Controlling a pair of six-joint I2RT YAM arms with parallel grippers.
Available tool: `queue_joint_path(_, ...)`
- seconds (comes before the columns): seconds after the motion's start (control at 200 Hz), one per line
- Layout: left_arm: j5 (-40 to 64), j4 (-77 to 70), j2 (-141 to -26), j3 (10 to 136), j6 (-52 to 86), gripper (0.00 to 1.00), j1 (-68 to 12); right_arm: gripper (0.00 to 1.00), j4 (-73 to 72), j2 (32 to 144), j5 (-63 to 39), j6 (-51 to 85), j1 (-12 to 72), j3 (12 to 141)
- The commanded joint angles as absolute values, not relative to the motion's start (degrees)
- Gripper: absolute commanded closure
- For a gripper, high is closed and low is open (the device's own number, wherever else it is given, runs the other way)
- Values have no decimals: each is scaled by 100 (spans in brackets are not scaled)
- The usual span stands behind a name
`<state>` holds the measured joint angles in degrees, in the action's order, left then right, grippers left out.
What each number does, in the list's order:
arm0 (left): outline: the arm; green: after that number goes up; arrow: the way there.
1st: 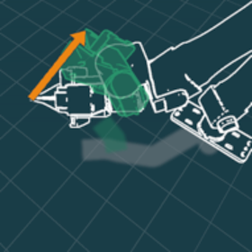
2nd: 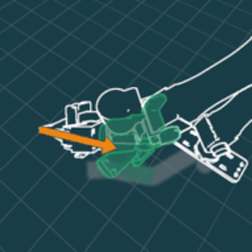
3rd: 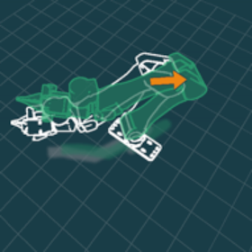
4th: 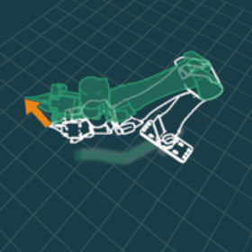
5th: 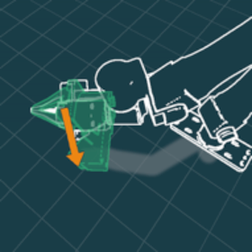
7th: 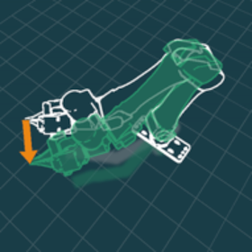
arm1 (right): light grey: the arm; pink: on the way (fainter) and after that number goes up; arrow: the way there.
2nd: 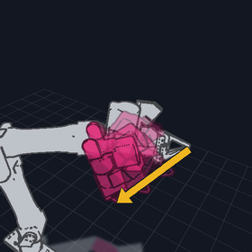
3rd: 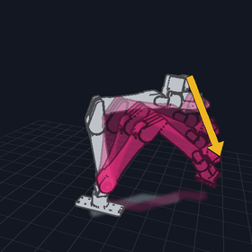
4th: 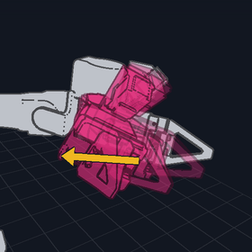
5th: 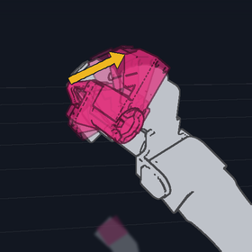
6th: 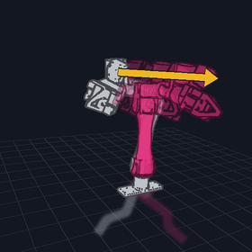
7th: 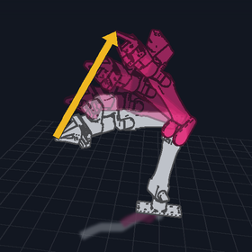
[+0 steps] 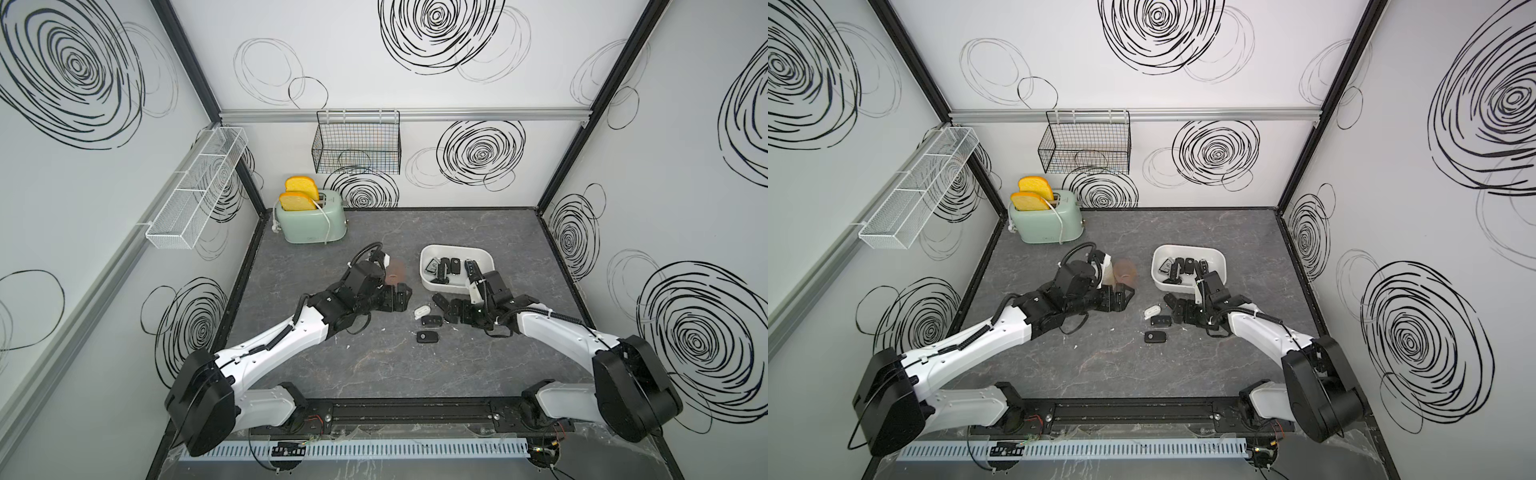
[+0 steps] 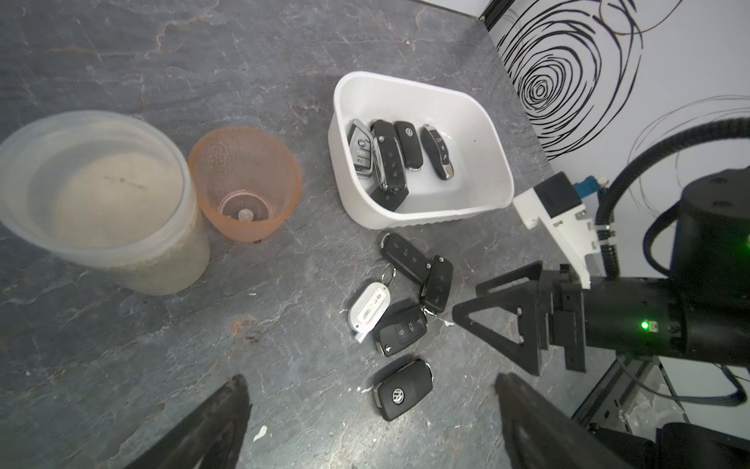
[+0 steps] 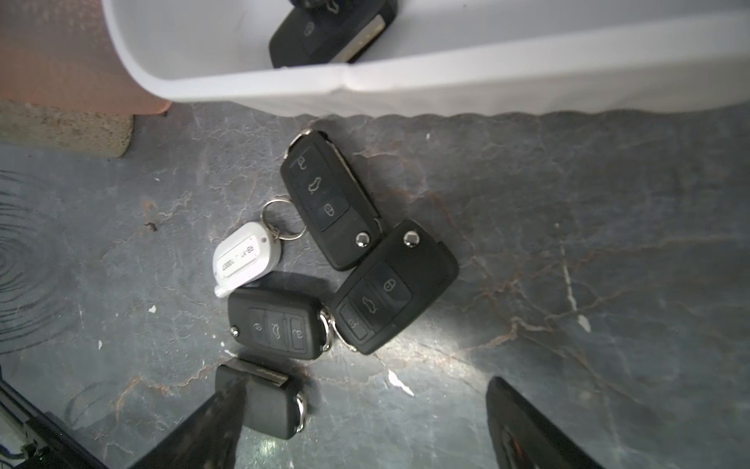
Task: Place the car key into the storage box
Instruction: Pick up the car key from the center of the board.
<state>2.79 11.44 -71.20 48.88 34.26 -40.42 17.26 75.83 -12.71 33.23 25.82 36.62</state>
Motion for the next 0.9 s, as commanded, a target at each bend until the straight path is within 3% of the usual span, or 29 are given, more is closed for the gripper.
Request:
queue_joint_path(0.0,369,875,-6871,4639,3723,2,-4005,11,1592,7825,-989,3428,2631,3654)
queue_joint_path(0.4,483,798,-6762,4166,3832,2,-3956,18,1465,8647,-702,3451,2785,3998)
queue_joint_path(0.895,633,746,-6959,4147,3775,2,-3858,39,1990,9027,-9,3383,2981,4236)
